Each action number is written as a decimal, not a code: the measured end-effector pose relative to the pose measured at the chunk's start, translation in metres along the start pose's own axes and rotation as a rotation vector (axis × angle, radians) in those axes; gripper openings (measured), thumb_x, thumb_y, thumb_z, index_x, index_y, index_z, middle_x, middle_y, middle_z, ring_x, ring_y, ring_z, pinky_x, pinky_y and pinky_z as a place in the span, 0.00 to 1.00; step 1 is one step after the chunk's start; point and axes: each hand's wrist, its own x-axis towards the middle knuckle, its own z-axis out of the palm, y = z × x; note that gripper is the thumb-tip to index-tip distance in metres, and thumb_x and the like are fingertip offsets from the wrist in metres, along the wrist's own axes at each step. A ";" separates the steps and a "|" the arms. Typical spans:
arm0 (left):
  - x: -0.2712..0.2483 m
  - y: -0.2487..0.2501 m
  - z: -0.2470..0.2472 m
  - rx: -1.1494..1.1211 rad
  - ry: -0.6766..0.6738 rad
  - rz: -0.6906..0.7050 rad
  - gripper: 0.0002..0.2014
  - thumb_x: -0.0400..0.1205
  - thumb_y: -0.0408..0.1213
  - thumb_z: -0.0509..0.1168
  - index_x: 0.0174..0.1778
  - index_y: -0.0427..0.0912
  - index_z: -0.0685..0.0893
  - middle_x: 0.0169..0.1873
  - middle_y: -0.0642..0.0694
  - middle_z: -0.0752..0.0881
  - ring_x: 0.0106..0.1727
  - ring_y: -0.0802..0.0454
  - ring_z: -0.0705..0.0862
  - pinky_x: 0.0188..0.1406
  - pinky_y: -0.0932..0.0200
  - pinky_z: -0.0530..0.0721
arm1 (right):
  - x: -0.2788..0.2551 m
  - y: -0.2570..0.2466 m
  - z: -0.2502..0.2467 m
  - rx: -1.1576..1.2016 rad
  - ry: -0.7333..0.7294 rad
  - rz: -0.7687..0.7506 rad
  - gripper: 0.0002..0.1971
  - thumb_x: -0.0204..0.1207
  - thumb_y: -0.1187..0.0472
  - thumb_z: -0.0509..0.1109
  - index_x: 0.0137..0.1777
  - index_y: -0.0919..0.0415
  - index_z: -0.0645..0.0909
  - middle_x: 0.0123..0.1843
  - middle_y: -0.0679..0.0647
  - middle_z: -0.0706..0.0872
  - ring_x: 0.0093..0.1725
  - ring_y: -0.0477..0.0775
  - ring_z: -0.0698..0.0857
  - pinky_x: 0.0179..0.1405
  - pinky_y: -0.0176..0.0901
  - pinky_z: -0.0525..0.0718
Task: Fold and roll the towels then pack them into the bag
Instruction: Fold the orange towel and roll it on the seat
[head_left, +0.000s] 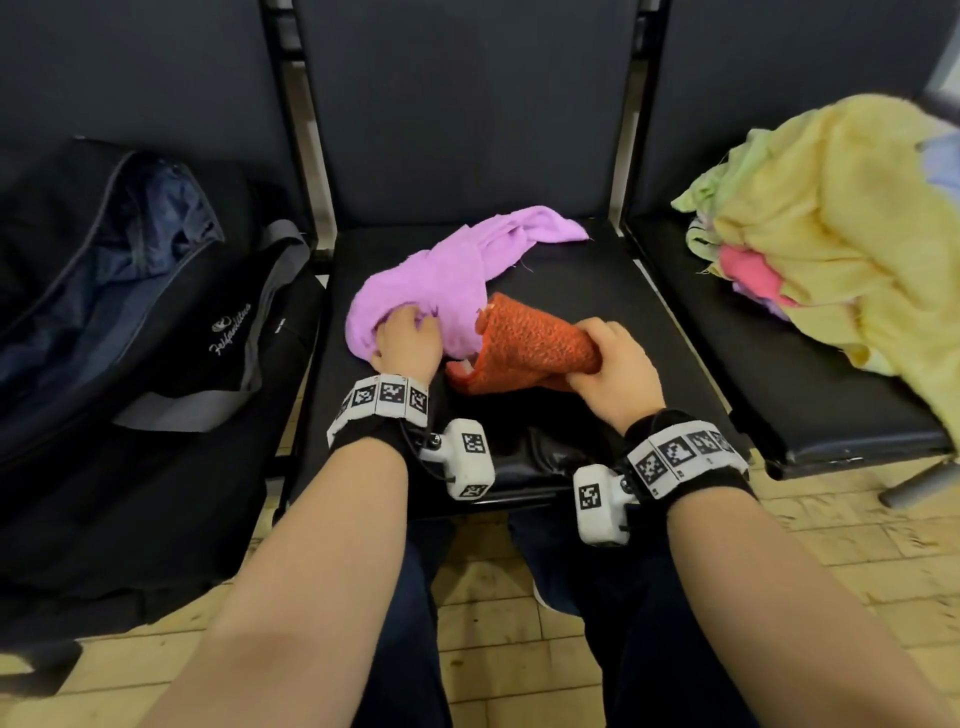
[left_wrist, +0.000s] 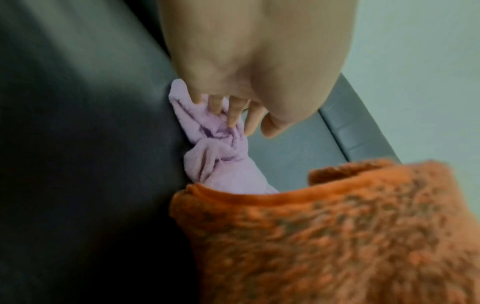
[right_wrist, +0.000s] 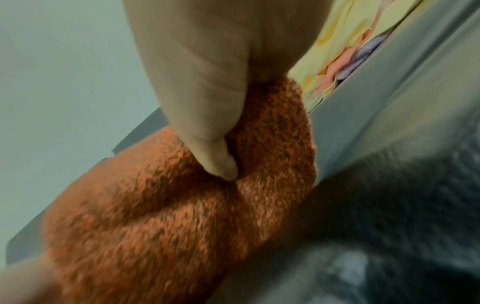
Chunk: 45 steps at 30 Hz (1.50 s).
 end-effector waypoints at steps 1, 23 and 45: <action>-0.002 0.001 -0.004 -0.082 -0.009 0.036 0.11 0.84 0.35 0.57 0.51 0.40 0.85 0.57 0.36 0.84 0.62 0.42 0.80 0.67 0.50 0.74 | -0.001 -0.002 0.003 -0.024 -0.061 -0.036 0.23 0.67 0.62 0.73 0.64 0.55 0.78 0.57 0.56 0.79 0.58 0.63 0.81 0.53 0.53 0.79; -0.056 0.001 -0.040 0.574 -0.816 0.395 0.40 0.68 0.28 0.75 0.77 0.48 0.68 0.67 0.43 0.73 0.65 0.46 0.76 0.58 0.61 0.75 | -0.006 -0.012 -0.006 -0.130 -0.698 0.014 0.40 0.62 0.73 0.73 0.72 0.43 0.68 0.65 0.52 0.71 0.65 0.55 0.72 0.66 0.50 0.75; -0.037 -0.015 -0.033 -0.012 -0.690 -0.040 0.11 0.83 0.37 0.65 0.60 0.37 0.80 0.53 0.43 0.81 0.55 0.50 0.78 0.60 0.59 0.74 | 0.005 -0.011 0.014 0.261 -0.274 0.270 0.15 0.75 0.48 0.71 0.48 0.58 0.75 0.45 0.51 0.81 0.47 0.51 0.80 0.45 0.44 0.74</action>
